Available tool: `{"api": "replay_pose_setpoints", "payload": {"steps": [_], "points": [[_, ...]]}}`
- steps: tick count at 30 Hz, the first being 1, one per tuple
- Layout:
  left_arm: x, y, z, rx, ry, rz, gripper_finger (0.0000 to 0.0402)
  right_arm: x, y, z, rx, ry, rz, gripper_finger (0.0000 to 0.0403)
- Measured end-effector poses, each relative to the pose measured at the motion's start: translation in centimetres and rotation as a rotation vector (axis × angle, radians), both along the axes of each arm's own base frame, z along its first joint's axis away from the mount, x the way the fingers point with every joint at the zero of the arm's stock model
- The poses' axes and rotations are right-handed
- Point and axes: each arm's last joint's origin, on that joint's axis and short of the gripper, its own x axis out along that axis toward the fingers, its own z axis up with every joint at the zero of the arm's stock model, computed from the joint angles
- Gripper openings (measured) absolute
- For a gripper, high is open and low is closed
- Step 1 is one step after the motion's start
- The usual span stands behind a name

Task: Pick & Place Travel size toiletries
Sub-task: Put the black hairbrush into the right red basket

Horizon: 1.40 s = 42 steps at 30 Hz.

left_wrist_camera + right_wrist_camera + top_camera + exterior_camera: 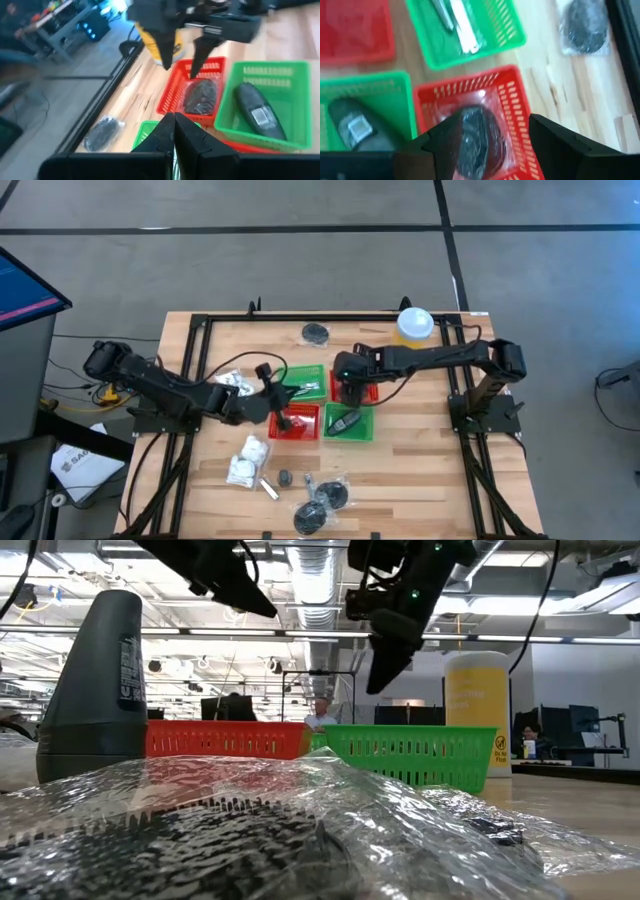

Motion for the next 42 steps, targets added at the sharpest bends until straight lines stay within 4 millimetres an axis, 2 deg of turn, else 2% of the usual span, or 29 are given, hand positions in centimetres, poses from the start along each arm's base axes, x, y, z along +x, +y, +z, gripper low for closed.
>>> {"api": "replay_pose_setpoints", "payload": {"steps": [8, 16, 23, 26, 34, 42], "points": [[0.7, 4.2, -0.1, -0.101, -0.022, 0.091, 0.0, 0.8, -2.6, 0.6, -0.005, -0.14, -0.091, 0.018], [0.5, 10.3, -0.3, -0.176, -0.023, 0.199, 0.0, 0.8, -6.3, 0.5, -0.021, -0.203, -0.192, 0.0149], [0.8, 15.6, -2.6, -0.298, 0.013, 0.216, 0.0, 0.6, -8.2, 0.6, -0.031, -0.232, -0.233, 0.0131], [1.0, 17.4, -3.8, -0.328, 0.021, 0.231, 0.0, 1.0, -8.9, -0.3, -0.016, -0.235, -0.221, 0.0126], [1.0, 20.1, -5.6, -0.425, 0.006, 0.212, 0.0, 1.7, -11.7, -3.2, 0.011, -0.223, -0.249, 0.0121], [1.8, 22.3, -7.1, -0.502, 0.004, 0.24, 0.0003, 1.3, -14.0, -3.7, 0.044, -0.251, -0.28, 0.0121]]}}
